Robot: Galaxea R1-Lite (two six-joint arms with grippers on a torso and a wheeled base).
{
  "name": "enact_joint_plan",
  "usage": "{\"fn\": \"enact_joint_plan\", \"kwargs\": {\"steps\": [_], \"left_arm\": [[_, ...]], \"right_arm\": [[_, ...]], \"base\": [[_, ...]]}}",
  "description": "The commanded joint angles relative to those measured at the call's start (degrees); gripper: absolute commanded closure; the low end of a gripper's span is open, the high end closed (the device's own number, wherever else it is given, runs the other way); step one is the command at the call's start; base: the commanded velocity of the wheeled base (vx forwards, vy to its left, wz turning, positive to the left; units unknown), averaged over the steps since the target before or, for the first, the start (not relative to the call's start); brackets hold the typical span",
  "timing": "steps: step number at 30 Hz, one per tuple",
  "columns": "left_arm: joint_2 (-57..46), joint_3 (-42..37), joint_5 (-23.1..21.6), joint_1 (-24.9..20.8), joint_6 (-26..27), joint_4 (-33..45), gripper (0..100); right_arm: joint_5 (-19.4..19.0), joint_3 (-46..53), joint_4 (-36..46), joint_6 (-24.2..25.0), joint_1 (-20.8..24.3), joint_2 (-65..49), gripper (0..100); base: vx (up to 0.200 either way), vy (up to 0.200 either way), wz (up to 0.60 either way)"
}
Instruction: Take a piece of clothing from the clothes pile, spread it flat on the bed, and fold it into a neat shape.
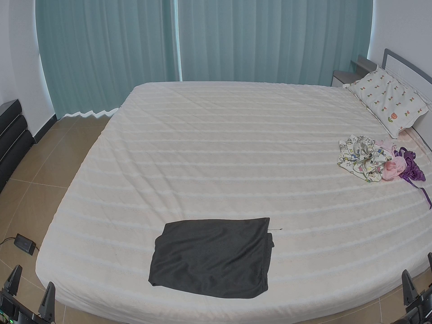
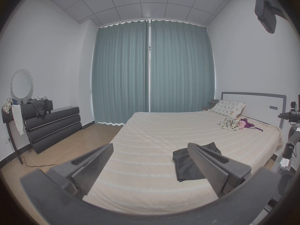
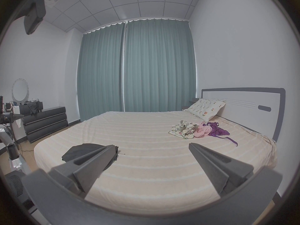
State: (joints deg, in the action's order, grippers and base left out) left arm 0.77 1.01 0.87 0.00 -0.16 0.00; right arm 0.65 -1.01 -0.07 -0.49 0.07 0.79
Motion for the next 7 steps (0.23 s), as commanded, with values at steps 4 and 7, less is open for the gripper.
{"fn": "enact_joint_plan", "kwargs": {"steps": [4,7], "left_arm": [[-0.8,-1.0,0.0,0.0,0.0,0.0,0],[-0.8,-1.0,0.0,0.0,0.0,0.0,0]], "right_arm": [[0.0,1.0,-0.1,0.2,0.1,-0.8,0],[-0.1,1.0,-0.1,0.2,0.1,-0.8,0]], "base": [[0.000,0.000,0.00],[0.000,0.000,0.00]]}}
